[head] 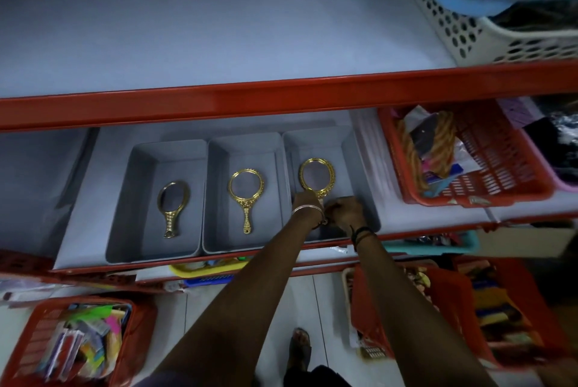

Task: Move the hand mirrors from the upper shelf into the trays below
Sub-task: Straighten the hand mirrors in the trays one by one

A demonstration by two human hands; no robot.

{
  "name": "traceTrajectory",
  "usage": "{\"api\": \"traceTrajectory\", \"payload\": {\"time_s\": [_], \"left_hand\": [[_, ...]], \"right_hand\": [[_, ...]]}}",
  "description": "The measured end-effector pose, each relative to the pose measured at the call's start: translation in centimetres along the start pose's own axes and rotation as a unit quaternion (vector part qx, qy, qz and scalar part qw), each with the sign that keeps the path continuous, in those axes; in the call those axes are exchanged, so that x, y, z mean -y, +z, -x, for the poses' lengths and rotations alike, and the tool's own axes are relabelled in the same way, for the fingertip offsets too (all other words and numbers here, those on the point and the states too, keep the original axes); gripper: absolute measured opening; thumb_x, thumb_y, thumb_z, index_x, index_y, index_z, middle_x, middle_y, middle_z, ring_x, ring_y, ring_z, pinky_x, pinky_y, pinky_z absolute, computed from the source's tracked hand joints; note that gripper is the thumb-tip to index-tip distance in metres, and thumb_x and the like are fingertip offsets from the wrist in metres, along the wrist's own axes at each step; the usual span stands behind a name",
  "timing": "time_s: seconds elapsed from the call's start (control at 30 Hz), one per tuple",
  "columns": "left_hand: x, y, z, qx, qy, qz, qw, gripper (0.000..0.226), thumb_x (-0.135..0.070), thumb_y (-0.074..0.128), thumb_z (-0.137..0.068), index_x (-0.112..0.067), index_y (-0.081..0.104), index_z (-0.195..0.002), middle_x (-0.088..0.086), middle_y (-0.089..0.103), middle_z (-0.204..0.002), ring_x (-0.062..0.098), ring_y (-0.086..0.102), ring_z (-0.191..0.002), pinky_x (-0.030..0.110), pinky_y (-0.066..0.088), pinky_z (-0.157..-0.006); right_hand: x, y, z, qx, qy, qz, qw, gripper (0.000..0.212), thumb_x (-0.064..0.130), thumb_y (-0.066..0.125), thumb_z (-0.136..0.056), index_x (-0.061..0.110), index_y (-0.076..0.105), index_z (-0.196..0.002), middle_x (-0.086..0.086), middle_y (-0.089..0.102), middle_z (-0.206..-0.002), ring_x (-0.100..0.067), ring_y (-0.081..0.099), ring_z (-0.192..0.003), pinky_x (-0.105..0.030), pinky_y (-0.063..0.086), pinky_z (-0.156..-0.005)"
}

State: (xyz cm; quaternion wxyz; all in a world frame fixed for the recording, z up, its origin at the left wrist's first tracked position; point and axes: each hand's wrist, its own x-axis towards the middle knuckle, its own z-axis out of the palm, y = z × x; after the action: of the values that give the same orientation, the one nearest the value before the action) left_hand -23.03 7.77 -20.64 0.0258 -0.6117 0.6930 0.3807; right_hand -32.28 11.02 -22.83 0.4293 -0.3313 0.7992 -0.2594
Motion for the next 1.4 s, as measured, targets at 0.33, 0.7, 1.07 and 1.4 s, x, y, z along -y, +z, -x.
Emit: {"api": "traceTrajectory", "payload": {"time_s": [0.33,0.7,1.07,1.4], "left_hand": [[-0.5,0.2,-0.5,-0.032,-0.019,-0.024,0.999,0.027,-0.007,0.048,-0.094,0.007,0.062,-0.113,0.020,0.065,-0.121,0.030,0.062,-0.113,0.032,0.051,-0.092],[-0.5,0.5,-0.5,-0.043,-0.001,-0.058,0.997,0.023,-0.005,0.049,-0.093,0.003,0.067,-0.104,0.016,0.070,-0.111,0.027,0.067,-0.103,0.032,0.055,-0.084],[-0.2,0.8,-0.4,-0.054,-0.012,-0.002,0.998,0.020,-0.005,0.052,-0.092,0.003,0.069,-0.100,0.016,0.071,-0.108,0.027,0.068,-0.101,0.032,0.055,-0.083],[-0.4,0.9,0.0,-0.055,-0.027,0.015,0.998,0.021,-0.007,0.055,-0.092,0.005,0.067,-0.104,0.019,0.070,-0.112,0.029,0.066,-0.105,0.034,0.054,-0.087]], "right_hand": [[-0.4,-0.7,-0.7,0.032,0.011,-0.054,0.998,0.013,-0.012,0.063,-0.077,-0.009,0.073,-0.086,-0.022,0.072,-0.086,-0.035,0.068,-0.084,-0.050,0.058,-0.082],[-0.2,-1.0,-0.5,0.046,0.027,-0.075,0.996,0.018,-0.015,0.057,-0.080,-0.011,0.070,-0.091,-0.027,0.071,-0.097,-0.038,0.068,-0.089,-0.051,0.056,-0.086],[-0.2,-0.8,0.0,0.025,-0.003,-0.021,0.999,0.020,-0.010,0.057,-0.082,-0.005,0.073,-0.093,-0.024,0.073,-0.097,-0.035,0.070,-0.091,-0.046,0.057,-0.087],[0.2,-1.0,1.0,-0.017,-0.049,0.025,0.998,0.025,-0.010,0.052,-0.083,-0.004,0.074,-0.092,-0.022,0.074,-0.096,-0.027,0.068,-0.086,-0.033,0.057,-0.084]]}}
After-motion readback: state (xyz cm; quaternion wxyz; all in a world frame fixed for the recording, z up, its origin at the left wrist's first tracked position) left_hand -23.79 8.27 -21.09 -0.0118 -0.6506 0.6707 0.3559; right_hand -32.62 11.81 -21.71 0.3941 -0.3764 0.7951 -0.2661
